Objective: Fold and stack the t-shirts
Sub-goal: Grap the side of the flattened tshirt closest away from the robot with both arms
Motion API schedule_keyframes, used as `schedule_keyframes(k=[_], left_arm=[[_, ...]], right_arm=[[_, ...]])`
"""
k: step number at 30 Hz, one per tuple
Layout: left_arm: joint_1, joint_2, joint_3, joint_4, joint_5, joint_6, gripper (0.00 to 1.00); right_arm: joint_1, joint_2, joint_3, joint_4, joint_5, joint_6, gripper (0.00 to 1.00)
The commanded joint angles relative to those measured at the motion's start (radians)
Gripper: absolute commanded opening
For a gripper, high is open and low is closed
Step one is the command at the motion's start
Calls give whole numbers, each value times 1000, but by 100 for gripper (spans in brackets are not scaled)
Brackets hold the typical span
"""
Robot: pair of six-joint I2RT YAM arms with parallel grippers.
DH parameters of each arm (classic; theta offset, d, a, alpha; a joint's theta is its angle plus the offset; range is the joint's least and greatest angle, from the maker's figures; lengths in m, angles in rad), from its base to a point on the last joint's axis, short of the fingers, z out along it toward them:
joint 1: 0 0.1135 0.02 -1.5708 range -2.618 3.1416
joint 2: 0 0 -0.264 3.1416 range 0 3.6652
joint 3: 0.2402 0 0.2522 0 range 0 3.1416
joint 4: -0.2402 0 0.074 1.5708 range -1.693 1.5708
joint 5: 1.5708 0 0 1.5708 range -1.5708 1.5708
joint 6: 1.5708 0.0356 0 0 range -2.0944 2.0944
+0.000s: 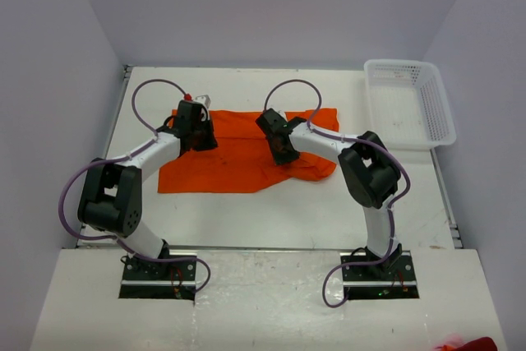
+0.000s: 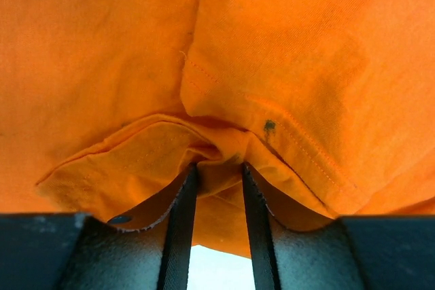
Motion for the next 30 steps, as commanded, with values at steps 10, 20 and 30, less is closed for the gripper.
schedule_keyframes(k=[10, 20, 30], left_arm=[[-4, -24, -20, 56, 17, 6, 0], [-4, -23, -17, 48, 5, 3, 0], [-4, -35, -20, -4, -33, -11, 0]], right_arm=[[25, -50, -18, 4, 17, 16, 35], [34, -76, -25, -6, 48, 34, 3], [25, -103, 75, -64, 109, 0, 9]])
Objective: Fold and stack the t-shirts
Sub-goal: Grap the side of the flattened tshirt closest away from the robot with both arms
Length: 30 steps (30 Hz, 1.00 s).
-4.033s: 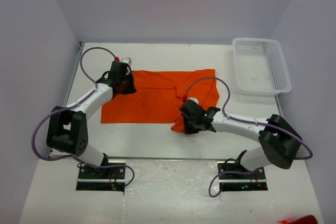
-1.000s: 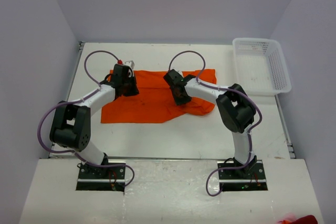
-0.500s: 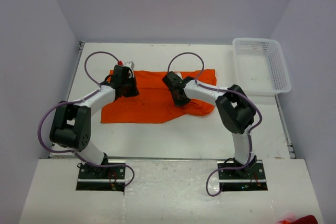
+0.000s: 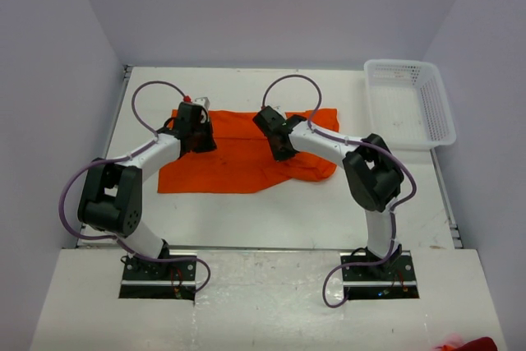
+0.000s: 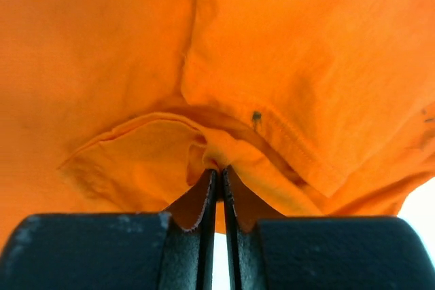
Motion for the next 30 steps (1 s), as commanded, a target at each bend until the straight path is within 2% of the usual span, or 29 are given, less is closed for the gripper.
schedule_keyframes(k=[1, 4, 10, 11, 13, 16, 18, 20, 27, 30], left_arm=[[-6, -37, -6, -15, -12, -8, 0], [-4, -43, -29, -22, -26, -20, 0], [-3, -72, -69, -91, -92, -106, 0], [0, -102, -79, -98, -100, -137, 2], [22, -135, -110, -107, -85, -166, 17], [43, -193, -121, -142, -60, -209, 17], [52, -216, -104, -194, -74, -223, 26], [52, -230, -72, -234, -118, -220, 26], [54, -283, -79, -263, -97, -209, 23], [54, -305, -105, -254, -100, -192, 22]], right_arm=[[-2, -70, 67, -22, 56, -21, 6], [-8, -76, 81, -27, 62, -32, 1], [-20, -93, 79, -27, 44, -40, 1], [-19, -96, 74, -27, 44, -38, 0], [-22, -102, 55, -13, 27, -35, 0], [-22, -121, 5, 30, -7, -30, 0], [-23, -127, -19, 47, -19, -33, 0], [-25, -122, -21, 57, -42, -38, 0], [-25, -108, -34, 68, -48, -43, 42], [-19, -162, -79, 91, -48, -35, 47]])
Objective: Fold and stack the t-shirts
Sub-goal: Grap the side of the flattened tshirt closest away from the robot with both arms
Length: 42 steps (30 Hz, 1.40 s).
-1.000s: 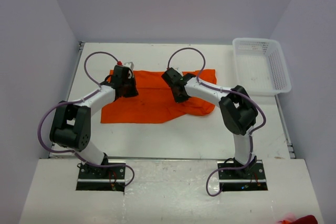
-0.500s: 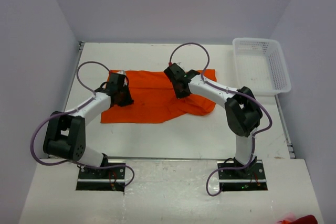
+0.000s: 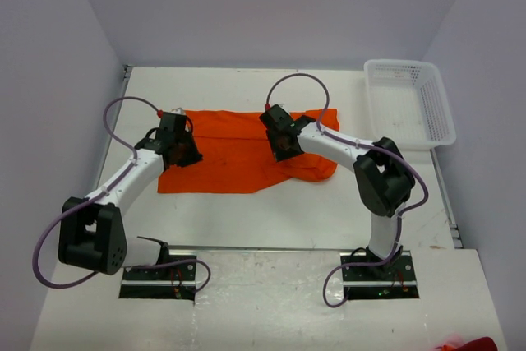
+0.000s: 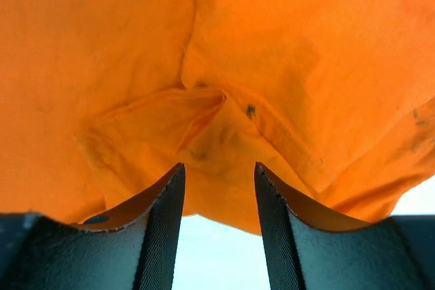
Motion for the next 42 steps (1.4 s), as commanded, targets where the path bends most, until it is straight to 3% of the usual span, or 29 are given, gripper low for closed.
schedule_keyframes(k=[1, 11, 42], left_arm=[[6, -48, -14, 0, -12, 2, 21], [6, -36, -52, 68, 55, 17, 17], [26, -76, -62, 63, 97, 56, 14]], right_arm=[[4, -91, -37, 32, -21, 10, 47], [33, -41, -11, 34, -162, 2, 43], [26, 122, 94, -22, 23, -7, 40]])
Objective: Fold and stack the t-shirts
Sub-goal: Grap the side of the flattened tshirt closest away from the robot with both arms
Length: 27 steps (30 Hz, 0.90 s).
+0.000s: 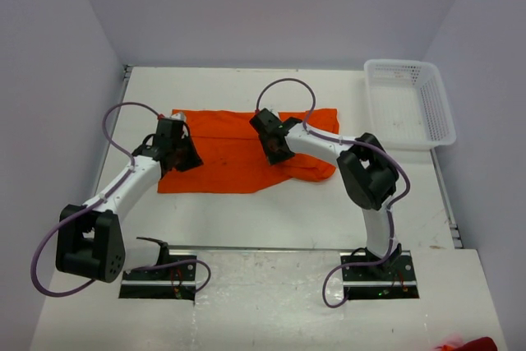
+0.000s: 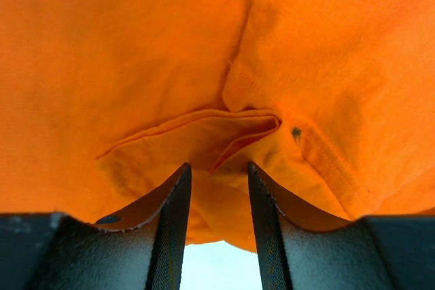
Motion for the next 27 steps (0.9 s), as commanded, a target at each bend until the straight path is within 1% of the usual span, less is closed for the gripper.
schedule_keyframes(k=[1, 9, 13, 21, 25, 27], left_arm=[[16, -19, 9, 24, 23, 28, 14], [37, -19, 10, 24, 44, 40, 14], [42, -21, 6, 29, 49, 43, 14], [46, -18, -13, 43, 58, 43, 14], [46, -15, -19, 40, 38, 40, 14], [46, -9, -21, 31, 20, 36, 14]], right_arm=[[-9, 17, 30, -15, 37, -3, 40], [-20, 35, 32, -17, 61, 3, 39], [-23, 37, 33, -21, 61, 3, 35], [-23, 23, 44, -38, 72, 12, 20], [-23, 8, 45, -49, 83, 17, 0], [-23, -3, 48, -55, 84, 25, 0]])
